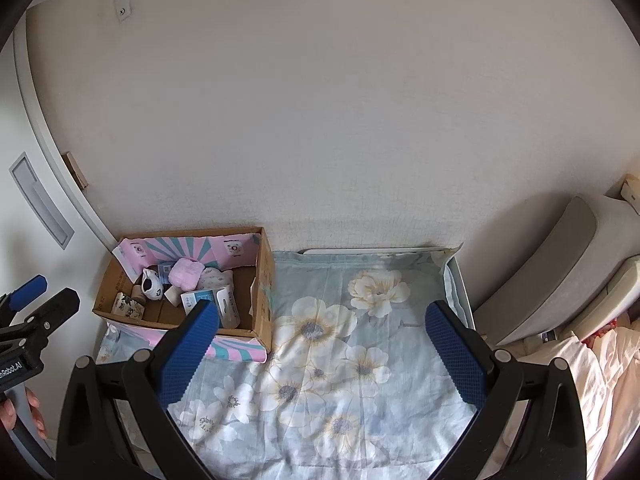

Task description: Organize objects

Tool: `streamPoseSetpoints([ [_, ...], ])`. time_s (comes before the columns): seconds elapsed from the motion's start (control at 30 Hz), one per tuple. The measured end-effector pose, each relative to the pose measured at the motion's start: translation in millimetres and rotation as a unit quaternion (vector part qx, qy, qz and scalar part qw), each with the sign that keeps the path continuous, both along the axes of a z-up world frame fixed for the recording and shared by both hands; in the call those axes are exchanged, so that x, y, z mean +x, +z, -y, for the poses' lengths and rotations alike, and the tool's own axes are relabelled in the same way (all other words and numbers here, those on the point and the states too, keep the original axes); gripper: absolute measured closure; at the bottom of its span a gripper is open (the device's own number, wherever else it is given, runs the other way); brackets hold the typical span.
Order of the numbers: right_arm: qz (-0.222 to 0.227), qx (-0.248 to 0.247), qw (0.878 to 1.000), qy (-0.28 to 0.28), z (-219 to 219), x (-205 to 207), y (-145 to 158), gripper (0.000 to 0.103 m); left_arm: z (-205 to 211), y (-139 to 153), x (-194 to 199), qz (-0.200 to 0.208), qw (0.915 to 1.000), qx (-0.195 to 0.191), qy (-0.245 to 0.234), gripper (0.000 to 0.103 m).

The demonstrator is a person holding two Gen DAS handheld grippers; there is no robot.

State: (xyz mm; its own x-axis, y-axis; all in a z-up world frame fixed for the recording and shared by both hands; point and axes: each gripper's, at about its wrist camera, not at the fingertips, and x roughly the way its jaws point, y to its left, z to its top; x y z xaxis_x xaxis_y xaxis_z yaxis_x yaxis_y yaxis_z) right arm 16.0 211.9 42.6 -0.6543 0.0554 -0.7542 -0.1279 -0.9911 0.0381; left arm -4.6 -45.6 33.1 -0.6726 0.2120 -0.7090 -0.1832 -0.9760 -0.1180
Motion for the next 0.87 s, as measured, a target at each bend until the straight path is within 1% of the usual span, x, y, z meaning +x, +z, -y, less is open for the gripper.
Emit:
streamPoseSetpoints([
  [0.27, -0.006, 0.004, 1.0, -0.001, -1.3, -3.1, 2.1, 0.0, 0.3, 1.9, -0.8, -0.005, 1.0, -0.007, 0.004, 0.0],
  [0.47, -0.006, 0.004, 1.0, -0.001, -1.2, -4.7, 2.9, 0.0, -1.3, 2.2, -2.8, -0.012, 0.9995, -0.024, 0.015, 0.0],
  [0.53, -0.006, 0.003, 1.0, -0.001, -1.0, -5.0, 3.1, 0.0, -1.0, 1.9, -2.1, -0.014, 0.9999, -0.005, 0.001, 0.0],
  [0.63, -0.006, 0.003, 1.0, -0.002, -0.9, -4.7, 3.0, 0.0, -0.2, 0.2, -2.9, -0.007, 0.9998, 0.02, -0.002, 0.0],
  [0.67, -0.006, 0.003, 1.0, -0.002, -1.0, -4.6, 3.0, 0.0, -1.0, -0.3, -3.5, -0.007, 0.9998, 0.018, -0.001, 0.0],
  [0.77, -0.005, 0.003, 1.0, -0.002, -1.1, -7.0, 2.6, 0.0, -6.2, 0.0, -2.6, -0.022, 0.9997, -0.01, 0.003, 0.0],
  [0.87, -0.003, 0.003, 1.0, -0.001, -1.5, -8.5, 2.0, 0.0, -8.2, 0.3, -1.7, -0.032, 0.9993, -0.017, 0.004, 0.0],
])
